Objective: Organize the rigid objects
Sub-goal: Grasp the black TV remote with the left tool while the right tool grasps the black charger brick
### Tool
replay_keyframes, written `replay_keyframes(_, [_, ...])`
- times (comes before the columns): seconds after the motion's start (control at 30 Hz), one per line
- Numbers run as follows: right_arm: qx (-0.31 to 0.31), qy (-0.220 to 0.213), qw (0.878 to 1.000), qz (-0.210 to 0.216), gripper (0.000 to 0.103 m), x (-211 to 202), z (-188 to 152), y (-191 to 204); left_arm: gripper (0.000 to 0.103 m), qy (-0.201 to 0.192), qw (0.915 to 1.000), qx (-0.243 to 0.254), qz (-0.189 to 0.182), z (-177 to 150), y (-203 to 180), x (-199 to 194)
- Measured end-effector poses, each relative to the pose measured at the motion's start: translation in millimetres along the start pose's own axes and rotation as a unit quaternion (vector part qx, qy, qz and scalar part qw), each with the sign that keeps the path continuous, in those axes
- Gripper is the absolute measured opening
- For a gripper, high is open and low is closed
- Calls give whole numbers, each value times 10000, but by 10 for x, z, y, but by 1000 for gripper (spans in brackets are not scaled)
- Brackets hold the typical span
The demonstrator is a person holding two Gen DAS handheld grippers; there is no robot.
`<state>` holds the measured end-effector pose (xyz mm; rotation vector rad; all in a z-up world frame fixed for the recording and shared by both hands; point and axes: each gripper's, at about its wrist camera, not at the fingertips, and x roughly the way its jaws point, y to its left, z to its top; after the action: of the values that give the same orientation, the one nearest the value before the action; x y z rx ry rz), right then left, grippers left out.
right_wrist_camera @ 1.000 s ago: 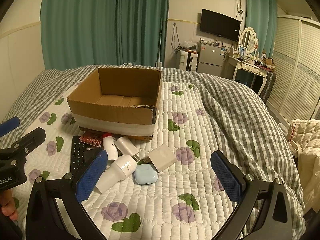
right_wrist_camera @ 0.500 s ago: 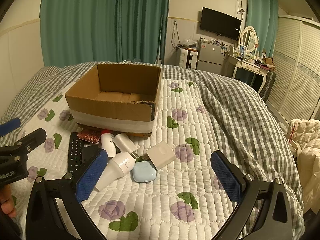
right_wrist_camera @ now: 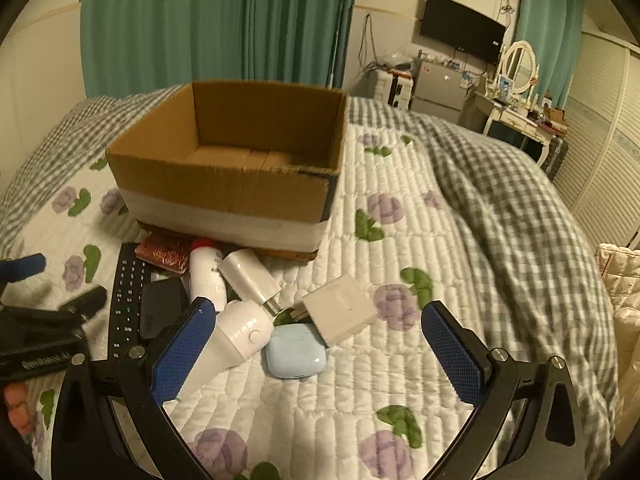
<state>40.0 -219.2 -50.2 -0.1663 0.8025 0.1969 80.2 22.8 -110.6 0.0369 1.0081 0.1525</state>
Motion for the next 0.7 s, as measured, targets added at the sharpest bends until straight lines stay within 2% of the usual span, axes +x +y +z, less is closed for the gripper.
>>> replay_keyframes(0.13, [-169, 78, 9998, -7, 103, 84, -16, 88, 76, 389, 9989, 129, -228, 6, -98, 203])
replay_keyframes(0.2, [-222, 79, 9997, 21, 103, 95, -15, 120, 70, 483, 9980, 101, -402, 26, -132, 246])
replay_keyframes(0.27, [-273, 99, 9996, 60, 103, 101, -20, 145, 42, 491, 9966, 136, -640, 50, -152, 251])
replay_keyframes(0.33, [-328, 121, 9994, 67, 103, 103, -26, 172, 41, 487, 9964, 177, -672, 57, -175, 239])
replay_keyframes(0.43, [-406, 134, 9990, 97, 103, 94, -25, 213, 32, 356, 9965, 72, -758, 44, -102, 176])
replay_keyframes(0.5, [-432, 141, 9989, 137, 103, 79, -28, 230, 22, 316, 9958, -27, -860, 18, -49, 103])
replay_keyframes(0.57, [-463, 144, 9986, 215, 103, 56, -25, 251, 0, 213, 9950, -150, -964, 4, 48, 10])
replay_keyframes(0.67, [-514, 161, 9983, 225, 103, 35, -21, 300, 0, 204, 9895, -75, -1430, -9, 65, -99])
replay_keyframes(0.7, [-530, 175, 9982, 219, 103, 37, -16, 311, 0, 269, 9888, -63, -1467, -8, 59, -91])
